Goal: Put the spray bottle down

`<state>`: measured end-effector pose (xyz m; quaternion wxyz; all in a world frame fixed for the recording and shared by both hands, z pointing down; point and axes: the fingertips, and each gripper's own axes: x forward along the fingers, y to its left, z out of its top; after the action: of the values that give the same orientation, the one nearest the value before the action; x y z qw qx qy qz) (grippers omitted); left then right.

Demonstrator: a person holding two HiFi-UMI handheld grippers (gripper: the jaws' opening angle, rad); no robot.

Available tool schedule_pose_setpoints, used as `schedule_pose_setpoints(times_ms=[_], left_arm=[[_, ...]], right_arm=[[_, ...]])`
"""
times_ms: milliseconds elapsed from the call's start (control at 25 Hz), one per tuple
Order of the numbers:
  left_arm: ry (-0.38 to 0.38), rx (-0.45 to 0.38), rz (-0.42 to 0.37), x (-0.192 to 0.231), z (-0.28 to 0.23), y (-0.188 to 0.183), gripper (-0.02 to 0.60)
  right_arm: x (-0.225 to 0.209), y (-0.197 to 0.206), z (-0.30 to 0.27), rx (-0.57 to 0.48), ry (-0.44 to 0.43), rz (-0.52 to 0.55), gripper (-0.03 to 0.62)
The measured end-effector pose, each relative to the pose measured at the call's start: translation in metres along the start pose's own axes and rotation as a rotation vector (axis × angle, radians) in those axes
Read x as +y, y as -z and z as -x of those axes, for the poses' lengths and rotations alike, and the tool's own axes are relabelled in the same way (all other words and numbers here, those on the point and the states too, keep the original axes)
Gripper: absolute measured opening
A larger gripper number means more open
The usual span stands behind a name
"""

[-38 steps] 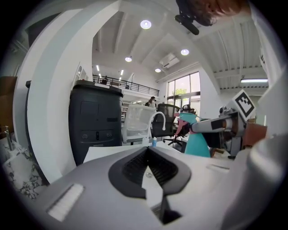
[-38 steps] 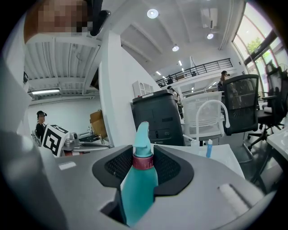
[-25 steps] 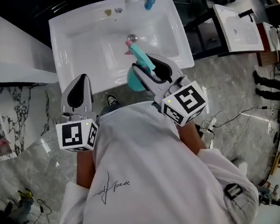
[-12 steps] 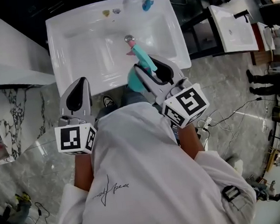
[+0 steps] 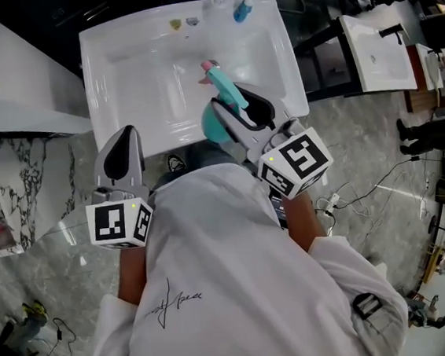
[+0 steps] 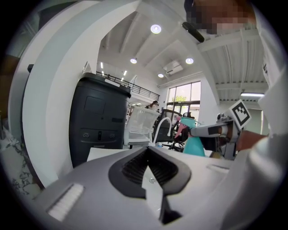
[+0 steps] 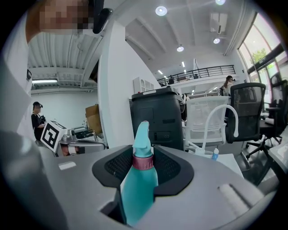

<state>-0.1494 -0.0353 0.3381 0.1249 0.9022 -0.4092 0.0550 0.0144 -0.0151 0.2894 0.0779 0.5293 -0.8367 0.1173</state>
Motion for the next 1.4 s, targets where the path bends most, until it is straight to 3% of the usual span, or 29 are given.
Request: schedule_pose_setpoints(times_ms=[360, 760, 1400], left_arm=[[-0.013, -0.01, 0.009, 0.007, -0.012, -0.008, 0.054], [-0.032, 0.032, 0.035, 0.009, -0.022, 0.002, 0.054], [-0.07, 0.033, 0.064, 0.019, -0.038, -0.006, 0.054]], right_arm=[[-0.016, -0.008, -0.024, -0.009, -0.016, -0.005, 0.133], [-0.037, -0.011, -0.037, 0.005, -0.026, -0.024, 0.135], [-0.057, -0.03, -0.078, -0.006, -0.122, -0.093, 0.135]])
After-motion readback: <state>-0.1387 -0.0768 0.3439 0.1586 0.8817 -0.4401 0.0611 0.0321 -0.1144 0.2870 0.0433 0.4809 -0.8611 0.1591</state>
